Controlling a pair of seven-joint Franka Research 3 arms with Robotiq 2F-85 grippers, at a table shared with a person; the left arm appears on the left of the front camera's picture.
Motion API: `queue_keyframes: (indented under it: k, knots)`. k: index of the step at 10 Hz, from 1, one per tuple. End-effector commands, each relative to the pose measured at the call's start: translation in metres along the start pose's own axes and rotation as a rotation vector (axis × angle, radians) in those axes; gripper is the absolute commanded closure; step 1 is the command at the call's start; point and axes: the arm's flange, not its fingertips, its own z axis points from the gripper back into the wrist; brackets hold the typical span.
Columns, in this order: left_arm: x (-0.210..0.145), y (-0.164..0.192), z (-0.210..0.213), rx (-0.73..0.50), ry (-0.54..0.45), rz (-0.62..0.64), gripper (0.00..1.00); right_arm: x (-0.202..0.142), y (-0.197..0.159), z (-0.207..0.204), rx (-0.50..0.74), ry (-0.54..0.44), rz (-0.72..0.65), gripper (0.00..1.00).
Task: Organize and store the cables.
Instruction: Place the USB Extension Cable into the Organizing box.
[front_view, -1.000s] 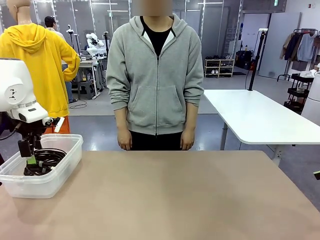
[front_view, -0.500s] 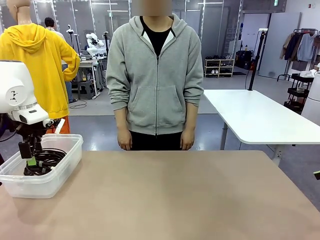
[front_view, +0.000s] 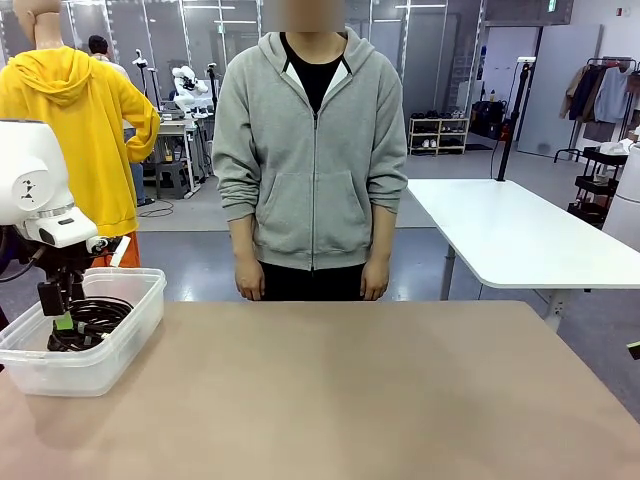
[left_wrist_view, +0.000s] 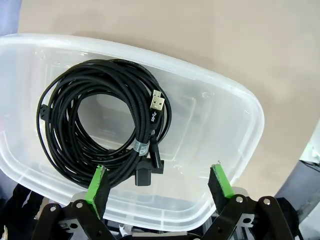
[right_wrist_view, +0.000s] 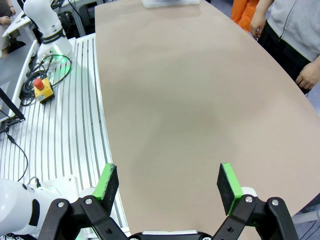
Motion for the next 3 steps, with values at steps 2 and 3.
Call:
queue_keyframes:
  k: [2, 3]
  knots:
    - [-0.0001, 0.0034, 0.0011, 0.007, 0.014, 0.000, 0.00, 0.0019, -0.0005, -0.0002, -0.004, -0.014, 0.006, 0.00]
    - [-0.0001, 0.0034, 0.0011, 0.007, 0.014, 0.000, 0.00, 0.0019, -0.0005, -0.0002, -0.004, -0.014, 0.006, 0.00]
